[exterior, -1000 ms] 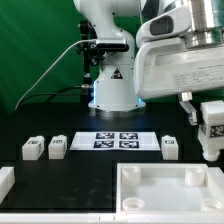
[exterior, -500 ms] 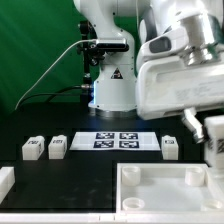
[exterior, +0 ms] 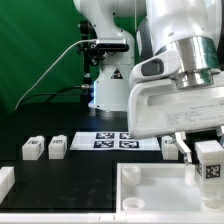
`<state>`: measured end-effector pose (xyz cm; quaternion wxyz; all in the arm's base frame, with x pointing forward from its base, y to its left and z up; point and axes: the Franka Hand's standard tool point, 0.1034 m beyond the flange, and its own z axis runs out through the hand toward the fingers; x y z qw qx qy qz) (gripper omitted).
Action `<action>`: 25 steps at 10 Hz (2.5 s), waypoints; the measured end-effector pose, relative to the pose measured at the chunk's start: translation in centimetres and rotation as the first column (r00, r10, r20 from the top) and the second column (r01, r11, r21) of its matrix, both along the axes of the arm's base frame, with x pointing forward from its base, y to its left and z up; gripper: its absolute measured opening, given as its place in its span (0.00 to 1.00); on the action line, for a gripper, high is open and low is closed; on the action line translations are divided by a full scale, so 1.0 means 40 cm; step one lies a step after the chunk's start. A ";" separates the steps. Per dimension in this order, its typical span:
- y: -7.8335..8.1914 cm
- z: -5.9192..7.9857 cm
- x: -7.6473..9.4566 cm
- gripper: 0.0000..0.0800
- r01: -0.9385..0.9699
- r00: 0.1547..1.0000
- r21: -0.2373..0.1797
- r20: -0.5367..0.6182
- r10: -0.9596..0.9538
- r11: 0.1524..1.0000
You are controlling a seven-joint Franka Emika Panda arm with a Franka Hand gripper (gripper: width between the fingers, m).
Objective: Assemble one leg
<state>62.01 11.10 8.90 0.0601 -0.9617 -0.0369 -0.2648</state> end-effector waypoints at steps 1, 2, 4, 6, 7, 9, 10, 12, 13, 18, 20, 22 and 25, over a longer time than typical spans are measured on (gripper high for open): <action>0.011 -0.003 0.004 0.36 -0.005 1.000 0.002 0.003 0.005 1.000; 0.013 -0.004 0.008 0.36 -0.005 1.000 0.003 0.004 0.005 1.000; 0.012 -0.010 0.011 0.36 -0.001 1.000 0.004 0.018 0.000 1.000; 0.010 -0.026 0.006 0.36 0.003 0.999 0.004 0.035 -0.003 1.000; 0.008 -0.038 0.003 0.36 0.004 0.999 0.003 0.046 -0.004 1.000; 0.010 -0.051 -0.001 0.36 0.010 0.998 0.003 0.069 -0.010 1.000; 0.011 -0.051 -0.002 0.36 0.035 0.997 0.009 0.074 -0.035 0.999; 0.013 -0.051 -0.002 0.36 0.045 0.996 -0.002 0.076 -0.045 0.999; 0.012 -0.055 -0.002 0.36 0.041 0.998 -0.004 0.056 -0.041 0.999; 0.012 -0.064 -0.007 0.81 0.039 0.998 -0.005 0.041 -0.038 0.999; 0.012 -0.064 -0.007 0.81 0.039 0.998 -0.005 0.041 -0.038 0.999; 0.012 -0.065 -0.007 0.81 0.038 0.998 -0.006 0.041 -0.038 0.999; 0.007 -0.049 -0.001 0.81 0.047 0.999 -0.001 -0.004 -0.047 0.999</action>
Offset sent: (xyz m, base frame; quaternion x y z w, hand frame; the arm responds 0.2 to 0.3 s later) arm 0.0047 0.0096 -0.0100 -0.0054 0.0098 0.0062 0.9999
